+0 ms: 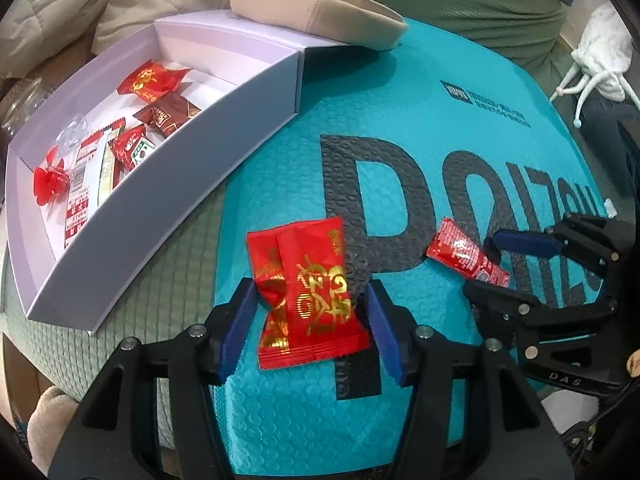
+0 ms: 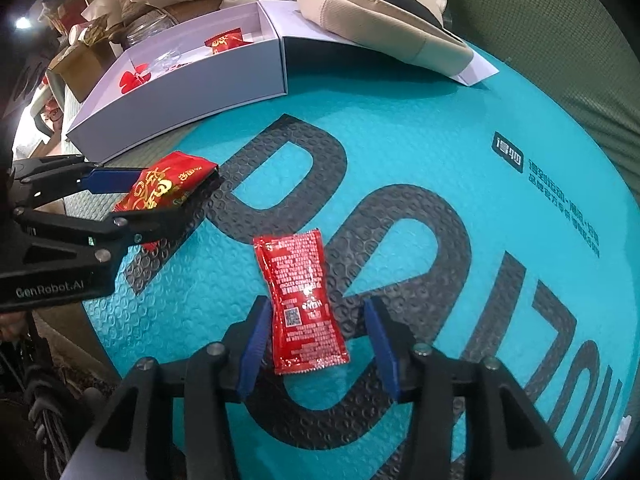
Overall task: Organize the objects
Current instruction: 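Lift the candy packet with the left tool while the right tool carries the sachet toward the box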
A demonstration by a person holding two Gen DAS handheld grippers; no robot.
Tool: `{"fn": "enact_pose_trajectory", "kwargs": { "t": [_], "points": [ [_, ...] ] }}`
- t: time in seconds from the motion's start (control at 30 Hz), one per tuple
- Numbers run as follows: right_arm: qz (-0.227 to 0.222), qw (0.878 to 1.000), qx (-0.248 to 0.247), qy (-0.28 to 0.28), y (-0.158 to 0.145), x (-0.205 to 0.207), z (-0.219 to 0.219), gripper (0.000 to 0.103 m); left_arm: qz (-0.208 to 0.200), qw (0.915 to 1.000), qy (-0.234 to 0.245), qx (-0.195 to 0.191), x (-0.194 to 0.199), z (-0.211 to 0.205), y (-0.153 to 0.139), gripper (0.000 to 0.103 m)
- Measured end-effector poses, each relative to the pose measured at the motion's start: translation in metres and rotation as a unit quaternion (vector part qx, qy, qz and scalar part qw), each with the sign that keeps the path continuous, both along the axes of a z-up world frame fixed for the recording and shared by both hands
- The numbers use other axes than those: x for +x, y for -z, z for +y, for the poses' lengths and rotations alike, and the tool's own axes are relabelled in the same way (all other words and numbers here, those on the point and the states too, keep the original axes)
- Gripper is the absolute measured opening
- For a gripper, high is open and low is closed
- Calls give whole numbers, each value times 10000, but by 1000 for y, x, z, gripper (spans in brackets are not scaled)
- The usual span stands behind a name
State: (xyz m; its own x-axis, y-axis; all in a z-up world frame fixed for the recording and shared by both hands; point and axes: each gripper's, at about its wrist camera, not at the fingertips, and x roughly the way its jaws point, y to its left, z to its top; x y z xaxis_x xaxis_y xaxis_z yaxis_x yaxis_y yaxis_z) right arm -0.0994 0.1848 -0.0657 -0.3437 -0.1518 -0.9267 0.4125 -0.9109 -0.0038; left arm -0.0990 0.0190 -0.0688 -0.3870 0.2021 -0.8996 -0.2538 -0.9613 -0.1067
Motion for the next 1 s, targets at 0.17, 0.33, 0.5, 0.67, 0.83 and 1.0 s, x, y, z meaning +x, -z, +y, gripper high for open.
{"fn": "enact_pose_trajectory", "kwargs": {
  "t": [0.17, 0.33, 0.5, 0.67, 0.83, 1.0],
  "points": [
    [19, 9999, -95, 50, 0, -1, 1, 52, 69, 10000, 19, 14, 3, 1, 1, 57],
    [121, 9997, -172, -100, -1, -1, -3, 21, 77, 9994, -138, 301, 3, -9, -1, 40],
    [14, 9977, -663, 117, -3, -8, 5, 21, 64, 9990, -147, 422, 2, -14, 0, 40],
    [13, 9971, -758, 58, -9, -8, 1, 20, 60, 9983, -298, 491, 6, -22, -8, 40],
    [117, 9965, -817, -126, -21, -5, -12, 20, 203, 9969, -497, 576, 15, -38, -22, 40],
    [162, 9942, -942, -486, -34, 0, -32, 20, 328, 9949, -730, 609, 18, -45, -30, 40]
  ]
}}
